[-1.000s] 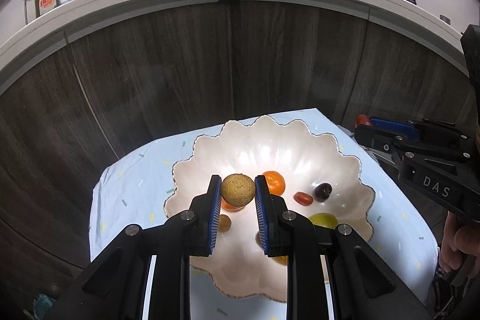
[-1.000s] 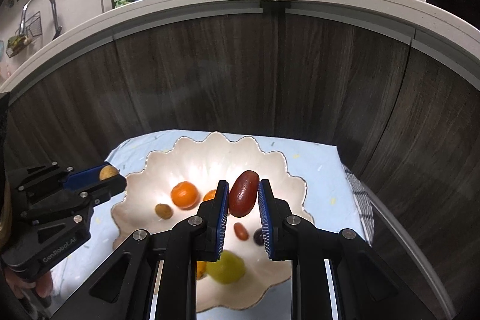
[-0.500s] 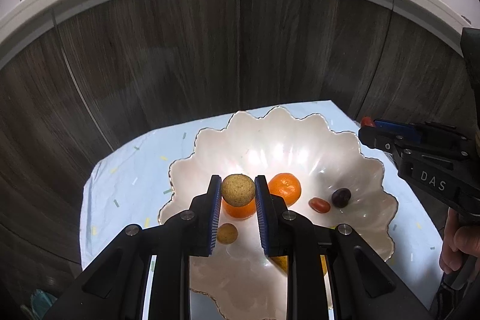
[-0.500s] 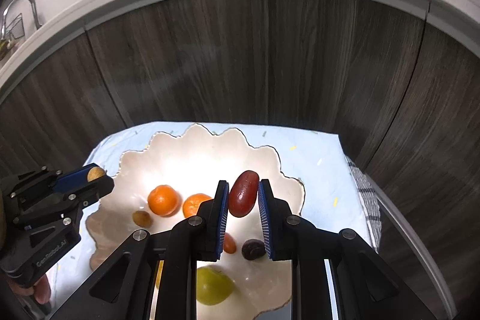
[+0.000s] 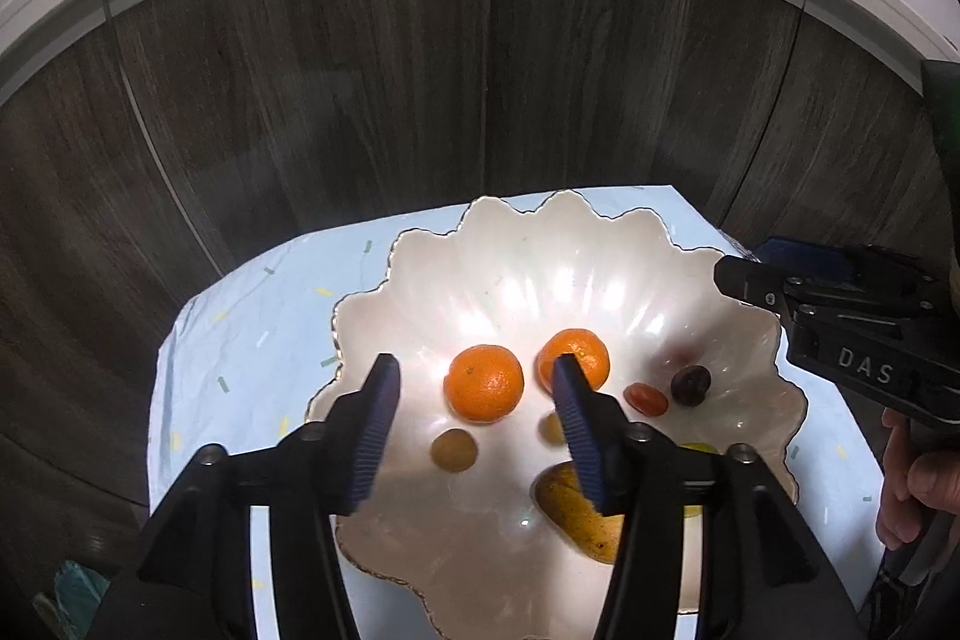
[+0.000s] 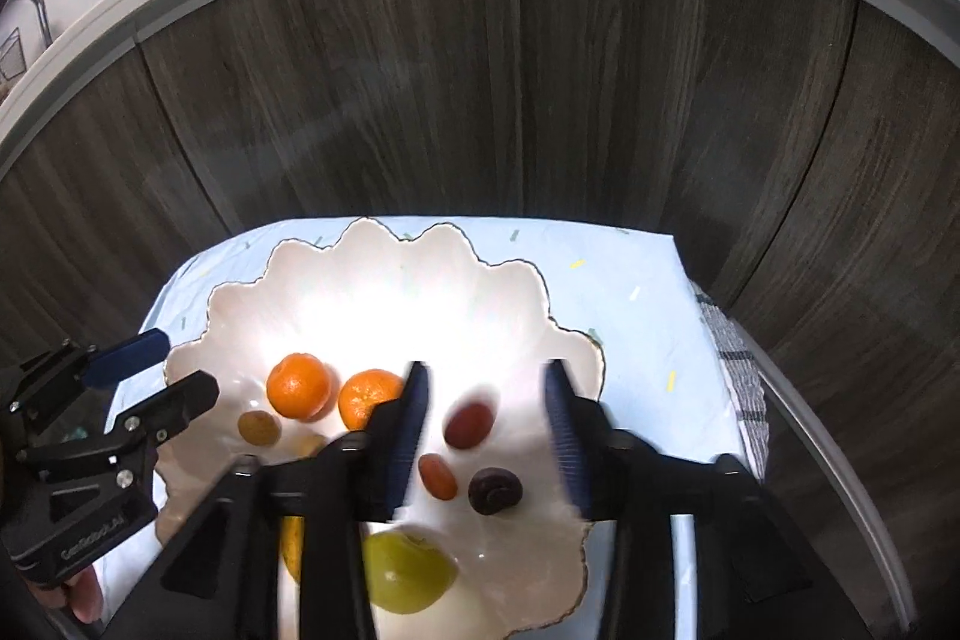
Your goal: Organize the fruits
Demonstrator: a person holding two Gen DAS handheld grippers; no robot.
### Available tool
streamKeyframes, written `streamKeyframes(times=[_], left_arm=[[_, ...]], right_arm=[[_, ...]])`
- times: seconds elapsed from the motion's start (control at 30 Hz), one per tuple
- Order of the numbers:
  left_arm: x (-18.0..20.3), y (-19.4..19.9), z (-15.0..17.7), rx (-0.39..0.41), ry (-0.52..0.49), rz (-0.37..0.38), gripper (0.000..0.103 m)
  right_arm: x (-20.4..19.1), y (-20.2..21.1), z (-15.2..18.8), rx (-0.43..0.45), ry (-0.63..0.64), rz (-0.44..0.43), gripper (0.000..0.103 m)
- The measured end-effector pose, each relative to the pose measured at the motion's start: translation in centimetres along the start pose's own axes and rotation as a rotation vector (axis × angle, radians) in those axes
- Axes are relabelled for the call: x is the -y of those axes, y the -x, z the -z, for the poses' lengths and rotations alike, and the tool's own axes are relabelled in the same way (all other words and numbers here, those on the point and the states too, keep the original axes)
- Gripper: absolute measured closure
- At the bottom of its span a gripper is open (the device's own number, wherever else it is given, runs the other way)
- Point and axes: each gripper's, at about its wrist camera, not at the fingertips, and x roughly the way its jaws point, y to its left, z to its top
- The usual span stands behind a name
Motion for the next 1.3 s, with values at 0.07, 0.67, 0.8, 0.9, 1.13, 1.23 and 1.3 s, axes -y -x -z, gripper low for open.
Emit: streamKeyframes(times=[0.07,0.67,0.8,0.9,1.13,1.23,1.3], left_arm=[[-0.1,0.3,-0.1,0.005,0.002,-0.007,0.042],[0.0,6.0,-0.3,0.054,-0.006,-0.1,0.009],[0.1,7.3,0.0,0.049,-0.004,-0.118,0.009],[0.2,8.5,0.3,0.056,0.003,-0.129,0.005],[0.8,11.3,1.4,0.076,0.011,-0.151,0.002],[1.1,12.6,2.0,0.086,0.019,-0.142,0.001],[1.3,13.4,2.3,0.091,0.023,-0.141,0.001]], right_arm=[[-0.1,0.4,-0.1,0.009,0.005,0.007,0.042],[-1.3,6.2,-0.4,0.098,0.026,0.017,0.023],[-1.3,7.2,0.2,0.096,0.017,0.019,0.023],[-1.3,8.0,0.7,0.094,0.008,0.016,0.023],[-1.4,10.7,2.2,0.103,-0.008,0.029,0.014],[-1.5,11.9,3.0,0.11,-0.019,0.022,0.014],[-1.6,12.7,3.6,0.114,-0.03,0.017,0.014]])
